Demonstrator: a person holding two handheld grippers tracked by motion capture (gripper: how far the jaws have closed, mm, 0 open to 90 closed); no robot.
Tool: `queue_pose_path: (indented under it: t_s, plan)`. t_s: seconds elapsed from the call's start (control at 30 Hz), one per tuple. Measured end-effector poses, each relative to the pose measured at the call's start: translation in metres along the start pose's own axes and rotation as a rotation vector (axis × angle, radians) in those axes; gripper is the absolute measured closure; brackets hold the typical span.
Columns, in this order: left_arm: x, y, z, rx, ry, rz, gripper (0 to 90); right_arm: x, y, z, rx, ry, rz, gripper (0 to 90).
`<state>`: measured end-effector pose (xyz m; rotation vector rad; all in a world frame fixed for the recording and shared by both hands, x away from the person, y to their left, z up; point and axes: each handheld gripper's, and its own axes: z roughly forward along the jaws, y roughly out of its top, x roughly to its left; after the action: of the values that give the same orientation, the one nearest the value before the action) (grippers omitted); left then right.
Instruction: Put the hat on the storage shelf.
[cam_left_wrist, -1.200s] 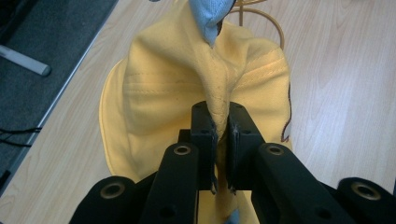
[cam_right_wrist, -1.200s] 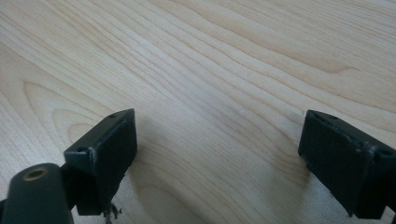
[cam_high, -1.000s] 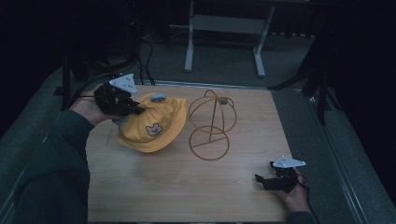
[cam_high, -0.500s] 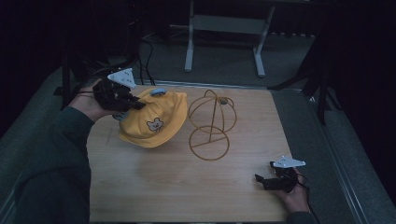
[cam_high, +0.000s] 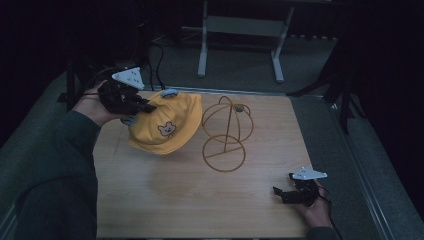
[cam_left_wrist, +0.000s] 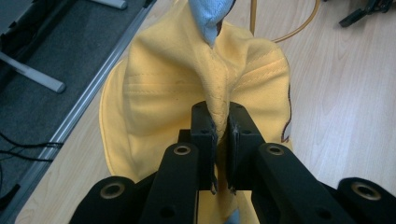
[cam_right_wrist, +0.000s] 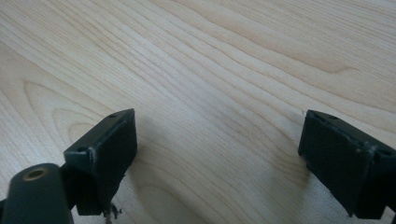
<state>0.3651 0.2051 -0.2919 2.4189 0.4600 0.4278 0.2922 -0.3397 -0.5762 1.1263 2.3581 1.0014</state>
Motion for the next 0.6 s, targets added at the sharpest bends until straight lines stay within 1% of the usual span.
queue_pose_path:
  t_s: [0.17,0.4,0.6]
  plan:
    - [-0.001,0.005,-0.004,-0.012,0.000,0.018,83.2,0.000,0.000,0.000,-0.001,0.001,0.002,11.4]
    - [-0.001,0.012,-0.008,-0.024,0.000,0.029,83.2,0.000,0.000,0.000,0.000,0.001,0.002,11.4]
    - [-0.001,0.015,-0.010,-0.038,-0.002,0.031,83.2,0.000,0.000,0.000,-0.001,0.001,0.002,11.4]
